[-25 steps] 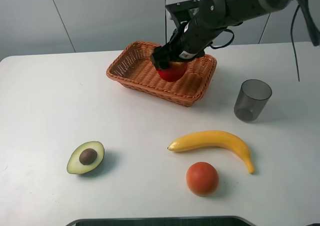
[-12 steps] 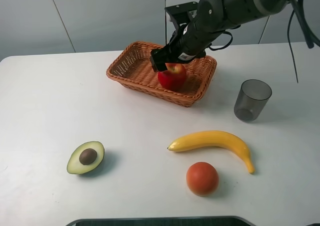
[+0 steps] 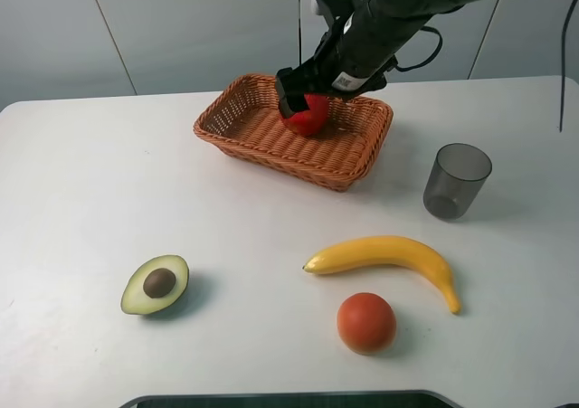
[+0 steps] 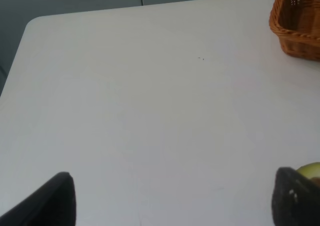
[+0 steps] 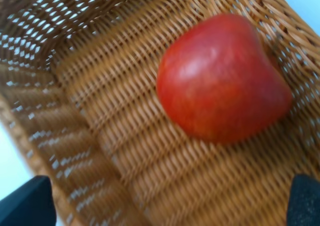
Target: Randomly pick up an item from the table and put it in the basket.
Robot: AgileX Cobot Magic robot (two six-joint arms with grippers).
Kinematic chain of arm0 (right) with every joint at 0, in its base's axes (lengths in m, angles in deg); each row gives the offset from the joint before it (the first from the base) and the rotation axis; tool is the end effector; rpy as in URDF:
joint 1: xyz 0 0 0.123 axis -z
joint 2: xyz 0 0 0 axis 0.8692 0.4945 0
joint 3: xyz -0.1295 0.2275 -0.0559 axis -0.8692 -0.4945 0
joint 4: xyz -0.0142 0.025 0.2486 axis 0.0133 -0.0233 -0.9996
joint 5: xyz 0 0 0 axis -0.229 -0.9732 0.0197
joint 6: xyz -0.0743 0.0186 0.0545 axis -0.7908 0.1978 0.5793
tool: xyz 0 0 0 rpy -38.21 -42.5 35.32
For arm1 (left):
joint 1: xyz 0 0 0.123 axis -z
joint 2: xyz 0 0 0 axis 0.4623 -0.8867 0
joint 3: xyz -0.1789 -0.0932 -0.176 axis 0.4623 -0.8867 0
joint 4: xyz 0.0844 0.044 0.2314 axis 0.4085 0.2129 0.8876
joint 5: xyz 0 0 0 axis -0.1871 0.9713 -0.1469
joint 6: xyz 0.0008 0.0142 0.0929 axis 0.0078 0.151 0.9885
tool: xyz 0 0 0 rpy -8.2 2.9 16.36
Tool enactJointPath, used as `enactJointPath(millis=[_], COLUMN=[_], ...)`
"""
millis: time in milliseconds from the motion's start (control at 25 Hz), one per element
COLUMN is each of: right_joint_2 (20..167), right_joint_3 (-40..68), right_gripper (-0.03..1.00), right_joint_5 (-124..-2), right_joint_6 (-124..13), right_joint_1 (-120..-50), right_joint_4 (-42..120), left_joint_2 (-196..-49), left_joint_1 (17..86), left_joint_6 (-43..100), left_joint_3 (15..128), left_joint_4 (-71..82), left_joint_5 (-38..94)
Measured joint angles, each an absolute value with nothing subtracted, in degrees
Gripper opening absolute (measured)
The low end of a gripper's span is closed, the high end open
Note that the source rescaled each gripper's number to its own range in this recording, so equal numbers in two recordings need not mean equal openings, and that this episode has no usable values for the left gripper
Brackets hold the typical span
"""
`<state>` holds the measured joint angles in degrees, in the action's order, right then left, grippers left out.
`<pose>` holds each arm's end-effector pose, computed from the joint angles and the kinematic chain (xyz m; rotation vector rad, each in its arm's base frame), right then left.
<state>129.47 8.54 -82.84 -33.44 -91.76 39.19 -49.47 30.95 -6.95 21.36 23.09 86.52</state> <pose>0.3384 0.2139 0.1775 -0.5981 2.5541 0.3224 0.0113 0.0059 0.2773 0.0354 2.0560 0.0447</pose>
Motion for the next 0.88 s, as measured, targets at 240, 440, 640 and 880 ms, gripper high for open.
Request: enactJointPath(millis=[240, 440, 640, 880], right_joint_2=[123.7, 115.7, 106.7, 94.4], right_joint_3=[6.6, -2.1, -10.8, -18.5], right_gripper=[0.99, 0.99, 0.99, 0.99], right_joint_5=[-95.3, -97.3, -98.4, -99.2], right_joint_6=[-29.0, -25.7, -24.0, -23.7], right_joint_1=[-90.1, -85.3, -78.0, -71.6], right_joint_4=[40.5, 40.7, 41.9, 42.2], left_joint_2=[-49.5, -49.5, -49.5, -49.5], left_joint_1=[30.9, 30.9, 30.9, 30.9], left_joint_6=[-7.0, -7.0, -7.0, -7.0], left_joint_3=[21.4, 21.4, 21.4, 21.4], left_joint_4=[23.1, 23.1, 23.1, 23.1], left_joint_5=[86.5, 86.5, 86.5, 86.5])
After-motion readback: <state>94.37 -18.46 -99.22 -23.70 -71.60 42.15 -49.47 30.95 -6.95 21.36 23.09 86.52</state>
